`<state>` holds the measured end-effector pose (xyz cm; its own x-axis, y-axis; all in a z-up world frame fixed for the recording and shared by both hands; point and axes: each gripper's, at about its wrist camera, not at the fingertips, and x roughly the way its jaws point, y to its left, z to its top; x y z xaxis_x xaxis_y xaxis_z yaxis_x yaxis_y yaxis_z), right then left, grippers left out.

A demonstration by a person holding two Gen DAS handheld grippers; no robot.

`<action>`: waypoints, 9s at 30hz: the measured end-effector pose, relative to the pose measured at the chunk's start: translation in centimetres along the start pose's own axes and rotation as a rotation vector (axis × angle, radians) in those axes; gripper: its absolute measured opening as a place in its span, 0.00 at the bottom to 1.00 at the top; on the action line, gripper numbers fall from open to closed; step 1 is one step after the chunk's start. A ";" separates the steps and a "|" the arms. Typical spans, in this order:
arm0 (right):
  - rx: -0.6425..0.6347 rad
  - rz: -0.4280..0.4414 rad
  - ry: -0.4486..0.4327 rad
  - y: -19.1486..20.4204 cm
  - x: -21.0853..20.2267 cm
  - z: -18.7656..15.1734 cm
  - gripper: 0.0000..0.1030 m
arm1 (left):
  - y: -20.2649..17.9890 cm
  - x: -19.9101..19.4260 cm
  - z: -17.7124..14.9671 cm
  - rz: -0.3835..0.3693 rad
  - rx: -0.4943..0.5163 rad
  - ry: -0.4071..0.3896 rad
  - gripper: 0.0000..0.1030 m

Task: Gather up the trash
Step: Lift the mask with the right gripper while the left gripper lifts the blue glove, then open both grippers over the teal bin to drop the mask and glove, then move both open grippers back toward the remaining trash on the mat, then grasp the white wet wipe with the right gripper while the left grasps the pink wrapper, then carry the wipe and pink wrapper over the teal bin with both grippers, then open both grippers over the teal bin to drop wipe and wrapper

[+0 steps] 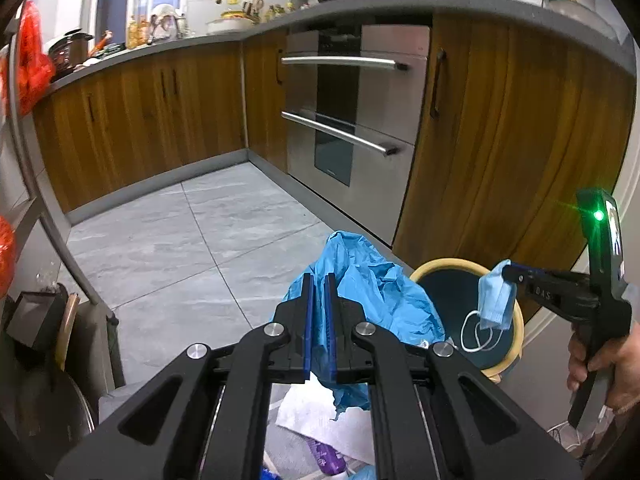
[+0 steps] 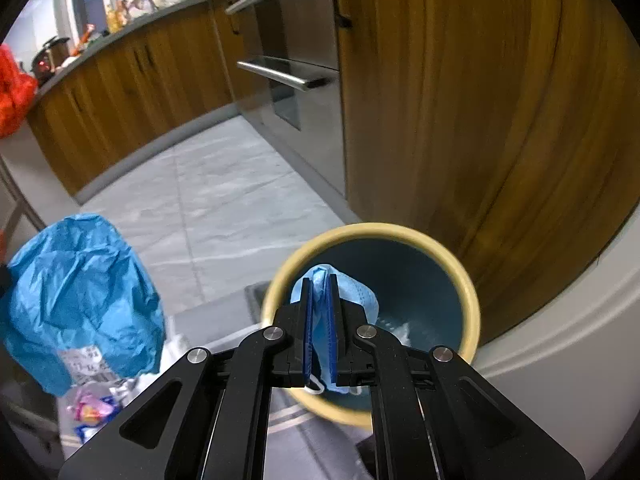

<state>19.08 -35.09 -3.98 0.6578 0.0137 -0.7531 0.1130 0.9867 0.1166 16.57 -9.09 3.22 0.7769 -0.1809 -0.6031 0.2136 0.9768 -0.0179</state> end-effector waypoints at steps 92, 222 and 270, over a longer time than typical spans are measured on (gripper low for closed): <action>0.124 -0.056 0.006 -4.0 3.2 2.2 0.95 | -1.1 1.6 -3.3 0.054 -0.007 0.098 0.94; -0.124 0.122 -0.081 2.0 -3.5 0.5 0.07 | 1.1 -0.4 -5.7 -0.050 0.030 0.147 0.04; 0.122 -0.069 0.219 -6.6 8.4 0.4 0.07 | -15.6 16.9 -4.1 -0.281 0.218 0.324 0.04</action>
<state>24.15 -41.54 -10.83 0.4700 -0.0048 -0.8827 0.2492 0.9600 0.1275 23.99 -26.93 -9.95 0.4537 -0.3556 -0.8171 0.5352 0.8419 -0.0692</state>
